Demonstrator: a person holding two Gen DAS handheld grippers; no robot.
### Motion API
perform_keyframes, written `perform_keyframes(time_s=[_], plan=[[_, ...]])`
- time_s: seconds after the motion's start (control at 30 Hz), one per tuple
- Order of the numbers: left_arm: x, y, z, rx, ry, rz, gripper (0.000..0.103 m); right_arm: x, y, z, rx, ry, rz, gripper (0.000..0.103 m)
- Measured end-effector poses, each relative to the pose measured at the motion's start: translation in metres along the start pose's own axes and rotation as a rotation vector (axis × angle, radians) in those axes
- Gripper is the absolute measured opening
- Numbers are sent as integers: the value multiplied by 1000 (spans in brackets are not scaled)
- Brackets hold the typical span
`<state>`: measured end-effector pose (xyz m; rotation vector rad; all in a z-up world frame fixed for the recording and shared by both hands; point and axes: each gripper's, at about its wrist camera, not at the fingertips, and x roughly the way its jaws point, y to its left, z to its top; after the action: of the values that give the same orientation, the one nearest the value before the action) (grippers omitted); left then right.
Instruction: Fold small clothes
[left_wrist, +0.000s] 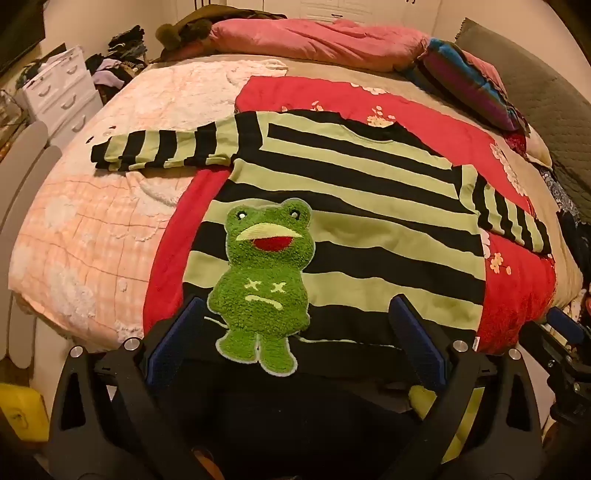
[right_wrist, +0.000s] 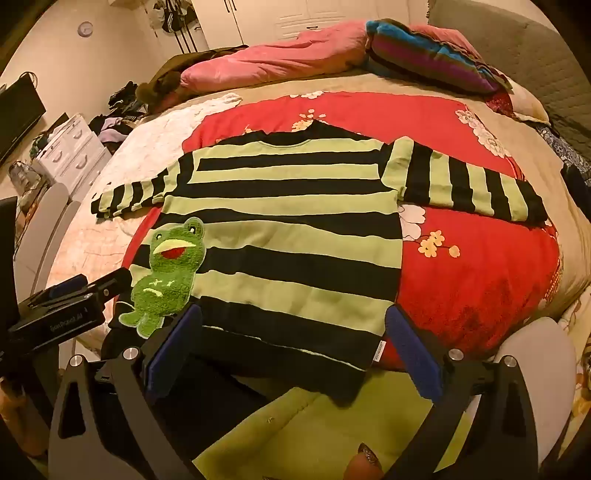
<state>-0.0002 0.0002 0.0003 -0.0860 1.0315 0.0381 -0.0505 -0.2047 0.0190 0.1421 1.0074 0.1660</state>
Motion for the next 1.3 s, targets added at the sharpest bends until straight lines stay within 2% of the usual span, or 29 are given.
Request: perform_keyframes(time_s=[1.3], plan=[[-2,-3,0,21,-12,10,94,4,-2,0,9,8,8,99]])
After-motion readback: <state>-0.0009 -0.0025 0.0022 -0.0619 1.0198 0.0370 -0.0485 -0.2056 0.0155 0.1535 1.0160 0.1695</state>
